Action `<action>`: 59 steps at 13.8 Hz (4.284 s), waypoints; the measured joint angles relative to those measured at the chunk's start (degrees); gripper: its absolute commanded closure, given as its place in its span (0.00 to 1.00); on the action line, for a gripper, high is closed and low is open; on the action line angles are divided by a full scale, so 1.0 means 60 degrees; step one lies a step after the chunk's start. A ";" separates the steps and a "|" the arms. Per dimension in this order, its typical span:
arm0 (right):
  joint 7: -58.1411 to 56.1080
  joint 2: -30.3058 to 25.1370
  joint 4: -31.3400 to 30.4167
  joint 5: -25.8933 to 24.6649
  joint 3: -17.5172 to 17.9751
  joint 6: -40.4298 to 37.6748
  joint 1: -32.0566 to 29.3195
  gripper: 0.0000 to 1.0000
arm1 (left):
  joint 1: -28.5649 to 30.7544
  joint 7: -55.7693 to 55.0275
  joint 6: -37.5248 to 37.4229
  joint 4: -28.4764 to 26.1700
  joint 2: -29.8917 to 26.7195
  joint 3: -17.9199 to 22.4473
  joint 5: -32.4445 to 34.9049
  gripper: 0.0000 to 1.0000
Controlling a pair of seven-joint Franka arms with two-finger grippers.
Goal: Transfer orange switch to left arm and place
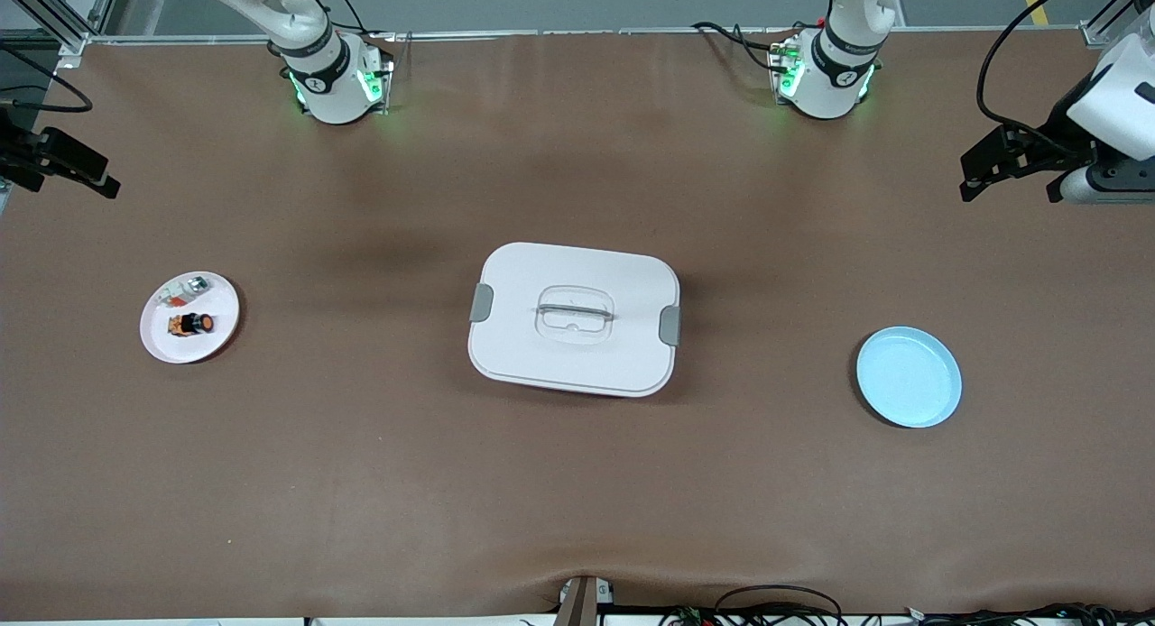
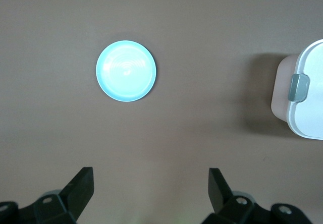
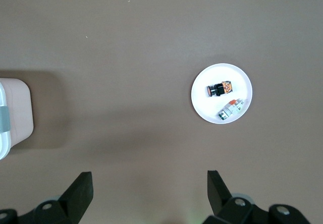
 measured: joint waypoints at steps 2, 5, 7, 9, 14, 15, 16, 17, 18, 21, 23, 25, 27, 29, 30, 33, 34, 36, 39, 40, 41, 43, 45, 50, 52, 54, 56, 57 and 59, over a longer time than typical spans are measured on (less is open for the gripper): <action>0.0000 0.0000 -0.0004 0.0000 0.0002 0.0013 -0.0001 0.00 | 0.0000 0.0000 -0.0007 0.0000 0.0000 0.0000 0.0000 0.00; 0.0000 0.0000 -0.0004 0.0000 0.0017 0.0026 0.0000 0.00 | 0.0000 0.0000 -0.0010 0.0000 0.0000 0.0001 0.0000 0.00; 0.0000 0.0000 -0.0004 0.0000 0.0017 0.0038 0.0000 0.00 | 0.0001 0.0000 -0.0010 0.0000 0.0000 0.0003 0.0000 0.00; 0.0000 0.0000 -0.0004 0.0000 0.0015 0.0054 0.0000 0.00 | 0.0002 0.0000 -0.0010 0.0000 0.0000 0.0004 0.0000 0.00; 0.0013 0.0051 -0.0001 0.0000 -0.0026 0.0277 -0.0038 0.00 | 0.0017 0.0000 -0.0010 0.0016 0.0000 0.0019 0.0000 0.00; 0.0013 0.0131 0.0002 0.0000 -0.0038 0.0317 -0.0051 0.00 | 0.0019 0.0000 -0.0010 0.0018 0.0000 0.0024 0.0000 0.00; 0.0012 0.0244 0.0005 0.0000 -0.0046 0.0330 -0.0058 0.00 | 0.0020 0.0000 -0.0010 0.0019 0.0000 0.0026 0.0000 0.00; 0.0011 0.0391 0.0010 0.0000 -0.0046 0.0336 -0.0061 0.00 | 0.0020 0.0000 -0.0010 0.0022 0.0000 0.0028 0.0000 0.00; 0.0009 0.0556 0.0018 0.0000 -0.0042 0.0358 -0.0059 0.00 | 0.0020 0.0000 -0.0010 0.0024 0.0000 0.0030 0.0000 0.00; 0.0009 0.1023 0.0049 0.0000 -0.0045 0.0453 -0.0064 0.00 | 0.0021 0.0000 -0.0012 0.0027 0.0000 0.0041 0.0000 0.00; 0.0009 0.1223 0.0099 -0.0019 -0.0049 0.0575 -0.0067 0.00 | 0.0021 0.0000 -0.0013 0.0028 0.0000 0.0044 0.0000 0.00; 0.0009 0.1384 0.0140 -0.0017 -0.0051 0.0738 -0.0072 0.00 | 0.0021 0.0000 -0.0014 0.0029 0.0000 0.0044 0.0000 0.00; -0.0016 0.1708 0.0155 -0.0015 -0.0053 0.0894 -0.0102 0.00 | 0.0021 0.0000 -0.0013 0.0032 0.0000 0.0044 0.0000 0.00; -0.0056 0.2076 0.0190 -0.0015 -0.0057 0.1001 -0.0175 0.00 | 0.0021 0.0000 -0.0014 0.0033 0.0000 0.0044 0.0000 0.00; -0.0064 0.2273 0.0224 -0.0016 -0.0058 0.1054 -0.0199 0.00 | 0.0021 0.0000 -0.0014 0.0034 0.0001 0.0045 0.0000 0.00; -0.0077 0.2760 0.0442 -0.0025 -0.0060 0.1093 -0.0240 0.00 | 0.0021 0.0000 -0.0014 0.0035 0.0008 0.0045 0.0000 0.00; -0.0160 0.2856 0.0480 -0.0025 -0.0061 0.1148 -0.0293 0.00 | 0.0021 0.0000 -0.0014 0.0035 0.0019 0.0045 0.0000 0.00; -0.1231 0.3094 0.0473 -0.0025 -0.0065 0.1335 -0.0618 0.00 | 0.0021 0.0000 -0.0014 0.0035 0.0053 0.0045 0.0000 0.00; -0.2929 0.3674 0.0284 -0.0022 -0.0093 0.2048 -0.1368 0.00 | 0.0021 0.0000 -0.0014 0.0035 0.0082 0.0045 0.0000 0.00; -0.3272 0.3844 0.0115 -0.0021 -0.0099 0.2439 -0.1555 0.00 | 0.0021 0.0000 -0.0014 0.0035 0.0087 0.0045 0.0000 0.00; -0.3642 0.3968 -0.0152 -0.0020 -0.0101 0.2915 -0.1686 0.00 | 0.0021 0.0000 -0.0014 0.0035 0.0087 0.0045 0.0000 0.00; -0.4143 0.4079 -0.0826 -0.0020 -0.0104 0.3920 -0.1836 0.00 | 0.0021 0.0000 -0.0014 0.0036 0.0088 0.0045 0.0000 0.00; -0.4450 0.4103 -0.1558 -0.0020 -0.0106 0.4865 -0.2024 0.00 | 0.0021 0.0000 -0.0014 0.0037 0.0088 0.0046 0.0000 0.00; -0.4807 0.4138 -0.3058 -0.0011 -0.0103 0.6980 -0.2297 0.00 | 0.0025 0.0000 -0.0014 0.0041 0.0089 0.0048 0.0000 0.00; -0.5022 0.4296 -0.3391 0.0087 -0.0103 0.7543 -0.2475 0.00 | 0.0025 0.0000 -0.0014 0.0041 0.0089 0.0048 0.0000 0.00; -0.5552 0.4611 -0.3568 0.0488 -0.0103 0.8130 -0.2650 0.00 | 0.0025 0.0000 -0.0014 0.0041 0.0092 0.0048 0.0000 0.00; -0.5779 0.4921 -0.3647 0.0836 -0.0103 0.8398 -0.2761 0.00 | 0.0025 0.0000 -0.0014 0.0041 0.0108 0.0048 0.0000 0.00; -0.5833 0.5052 -0.3661 0.1019 -0.0102 0.8467 -0.2779 0.00 | 0.0025 0.0000 -0.0014 0.0041 0.0116 0.0048 0.0000 0.00; -0.5855 0.5277 -0.3747 0.1212 -0.0070 0.8882 -0.2779 0.00 | 0.0025 0.0000 -0.0014 0.0041 0.0126 0.0048 0.0000 0.00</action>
